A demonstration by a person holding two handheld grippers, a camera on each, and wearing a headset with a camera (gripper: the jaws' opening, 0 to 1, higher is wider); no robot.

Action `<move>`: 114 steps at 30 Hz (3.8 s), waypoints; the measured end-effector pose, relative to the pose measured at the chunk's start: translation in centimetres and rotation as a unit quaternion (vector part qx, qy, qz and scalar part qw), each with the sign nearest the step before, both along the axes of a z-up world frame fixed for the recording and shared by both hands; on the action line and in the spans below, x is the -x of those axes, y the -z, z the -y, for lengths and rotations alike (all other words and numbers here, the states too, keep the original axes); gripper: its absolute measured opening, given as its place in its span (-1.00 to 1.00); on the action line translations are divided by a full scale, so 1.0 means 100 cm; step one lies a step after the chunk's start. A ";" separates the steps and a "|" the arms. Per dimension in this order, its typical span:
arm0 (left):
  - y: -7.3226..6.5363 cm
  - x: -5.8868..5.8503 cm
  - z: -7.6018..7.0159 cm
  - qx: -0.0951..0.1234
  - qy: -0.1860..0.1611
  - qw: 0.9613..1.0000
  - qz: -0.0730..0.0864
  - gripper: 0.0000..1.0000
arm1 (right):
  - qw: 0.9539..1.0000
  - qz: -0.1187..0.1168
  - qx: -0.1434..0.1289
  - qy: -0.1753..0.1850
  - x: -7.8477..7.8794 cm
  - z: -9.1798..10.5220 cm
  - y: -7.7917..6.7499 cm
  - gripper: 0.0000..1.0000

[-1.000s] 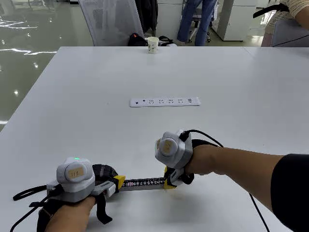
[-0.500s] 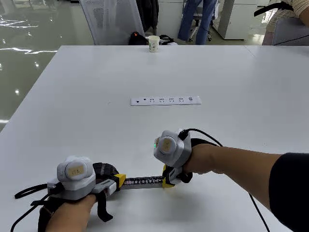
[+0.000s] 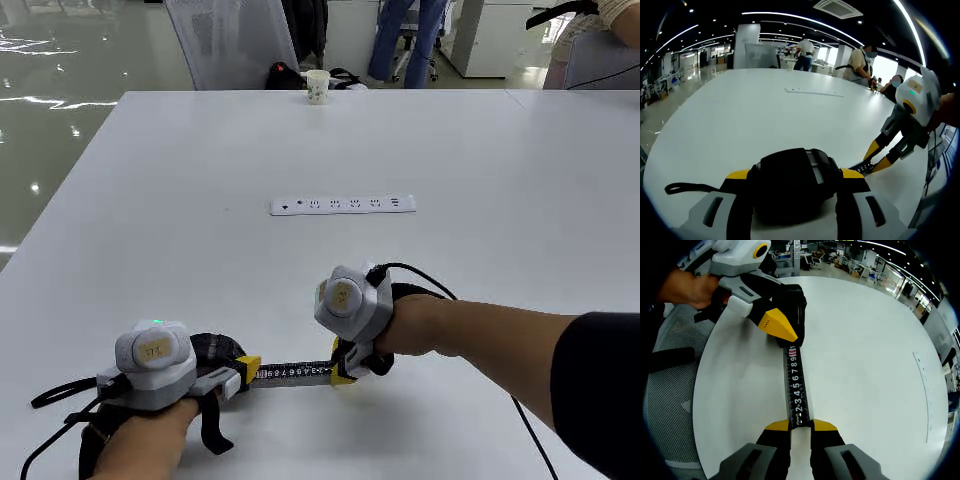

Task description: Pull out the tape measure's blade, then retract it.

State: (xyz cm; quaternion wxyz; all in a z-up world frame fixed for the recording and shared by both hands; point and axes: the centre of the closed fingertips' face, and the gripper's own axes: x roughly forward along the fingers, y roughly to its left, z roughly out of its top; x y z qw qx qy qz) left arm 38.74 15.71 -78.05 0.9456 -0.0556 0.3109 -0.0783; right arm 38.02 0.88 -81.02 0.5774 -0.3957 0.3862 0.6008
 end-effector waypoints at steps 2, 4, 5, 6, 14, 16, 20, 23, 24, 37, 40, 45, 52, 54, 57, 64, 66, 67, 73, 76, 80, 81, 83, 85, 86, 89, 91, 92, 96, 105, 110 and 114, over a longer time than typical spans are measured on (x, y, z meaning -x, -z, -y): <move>0.000 0.000 0.000 0.001 0.000 1.000 0.000 0.25 | 1.000 -0.002 -0.004 0.004 0.000 -0.002 0.000 -0.78; 0.000 0.000 -0.001 0.002 -0.001 1.000 0.000 0.25 | 1.000 -0.001 -0.003 0.003 0.000 -0.003 0.000 -0.78; 0.000 0.000 0.000 0.002 -0.001 1.000 0.000 0.25 | 1.000 0.000 -0.003 0.002 0.000 -0.003 0.000 -0.78; 0.000 0.000 0.000 0.002 0.000 1.000 -0.001 0.25 | 1.000 0.000 -0.003 0.001 -0.001 -0.004 0.000 -0.78; 0.000 0.000 0.000 0.004 0.000 1.000 -0.001 0.25 | 1.000 -0.001 -0.004 0.001 -0.001 -0.006 0.000 -0.78; 0.000 0.000 0.000 0.004 0.001 1.000 -0.002 0.25 | 1.000 -0.002 -0.005 0.001 -0.001 -0.007 0.000 -0.78; 0.000 0.000 0.000 0.005 0.000 1.000 -0.002 0.25 | 1.000 -0.003 -0.007 0.003 0.000 -0.009 -0.001 -0.78; 0.000 0.000 0.000 0.006 0.000 1.000 -0.001 0.25 | 1.000 -0.004 -0.008 0.003 0.000 -0.011 0.000 -0.78; 0.000 0.000 -0.001 0.006 0.000 1.000 -0.001 0.25 | 1.000 -0.004 -0.009 0.003 0.000 -0.012 0.000 -0.78; 0.000 0.000 0.000 0.007 0.000 1.000 -0.002 0.25 | 1.000 -0.003 -0.019 0.002 0.002 -0.021 0.000 -0.78; 0.000 0.000 0.000 0.008 0.001 1.000 -0.003 0.25 | 1.000 -0.004 -0.022 0.001 0.003 -0.024 -0.001 -0.78; 0.000 0.000 -0.001 0.008 0.001 1.000 -0.003 0.25 | 1.000 -0.004 -0.021 -0.003 0.003 -0.028 0.000 -0.79; 0.000 0.000 -0.001 0.008 0.001 1.000 -0.003 0.25 | 1.000 -0.004 -0.021 -0.004 0.003 -0.031 0.001 -0.78; 0.000 0.000 -0.001 0.009 0.001 1.000 -0.003 0.25 | 1.000 -0.004 -0.021 -0.005 0.003 -0.032 0.000 -0.78; 0.000 0.000 -0.001 0.011 0.000 1.000 -0.003 0.25 | 1.000 -0.004 -0.024 -0.002 0.004 -0.033 0.000 -0.78; 0.000 -0.001 -0.001 0.012 -0.001 1.000 -0.003 0.25 | 1.000 -0.003 -0.024 -0.003 0.004 -0.036 0.000 -0.79; 0.000 -0.001 -0.001 0.013 -0.002 1.000 -0.003 0.25 | 1.000 -0.003 -0.025 -0.004 0.004 -0.037 0.000 -0.79; 0.000 -0.001 -0.001 0.013 -0.002 1.000 -0.003 0.25 | 1.000 -0.004 -0.025 -0.003 0.003 -0.037 0.000 -0.79; 0.000 -0.001 -0.001 0.014 -0.002 1.000 -0.003 0.25 | 1.000 -0.003 -0.028 -0.002 0.003 -0.039 0.000 -0.79; 0.000 -0.001 -0.001 0.015 -0.003 1.000 -0.003 0.25 | 1.000 -0.002 -0.028 -0.002 0.004 -0.040 0.001 -0.79; 0.000 -0.001 -0.001 0.016 -0.003 1.000 -0.003 0.25 | 1.000 -0.002 -0.029 -0.003 0.004 -0.042 0.000 -0.79; 0.000 -0.001 -0.001 0.016 -0.003 1.000 -0.003 0.25 | 1.000 -0.003 -0.030 -0.001 0.004 -0.042 0.000 -0.79; 0.000 -0.001 -0.001 0.016 -0.003 1.000 -0.003 0.25 | 0.999 -0.004 -0.032 0.001 0.004 -0.043 0.000 -0.79; 0.000 -0.001 -0.001 0.017 -0.003 1.000 -0.003 0.25 | 0.999 -0.004 -0.032 0.001 0.004 -0.044 0.001 -0.79; 0.000 -0.001 -0.001 0.017 -0.003 1.000 -0.003 0.25 | 1.000 -0.003 -0.031 -0.001 0.005 -0.044 0.000 -0.79; 0.000 -0.001 -0.001 0.018 -0.003 1.000 -0.003 0.25 | 0.999 -0.003 -0.031 -0.003 0.005 -0.046 0.001 -0.79; 0.000 -0.001 -0.001 0.018 -0.003 1.000 -0.003 0.25 | 0.999 -0.003 -0.033 -0.003 0.005 -0.047 0.000 -0.79; 0.000 -0.001 -0.001 0.017 -0.003 1.000 -0.003 0.25 | 0.999 -0.003 -0.033 -0.002 0.005 -0.047 0.000 -0.79; 0.000 -0.001 -0.001 0.018 -0.003 1.000 -0.002 0.25 | 0.999 -0.002 -0.035 -0.003 0.005 -0.050 0.000 -0.79; 0.000 0.000 0.000 0.019 -0.002 1.000 -0.003 0.25 | 0.999 -0.003 -0.040 0.000 0.007 -0.056 0.000 -0.79; 0.000 0.000 -0.001 0.019 -0.002 1.000 -0.003 0.25 | 0.999 -0.006 -0.043 0.004 0.007 -0.059 0.000 -0.79; 0.000 0.000 -0.001 0.019 -0.002 1.000 -0.004 0.25 | 0.999 -0.007 -0.048 0.005 0.008 -0.062 0.000 -0.79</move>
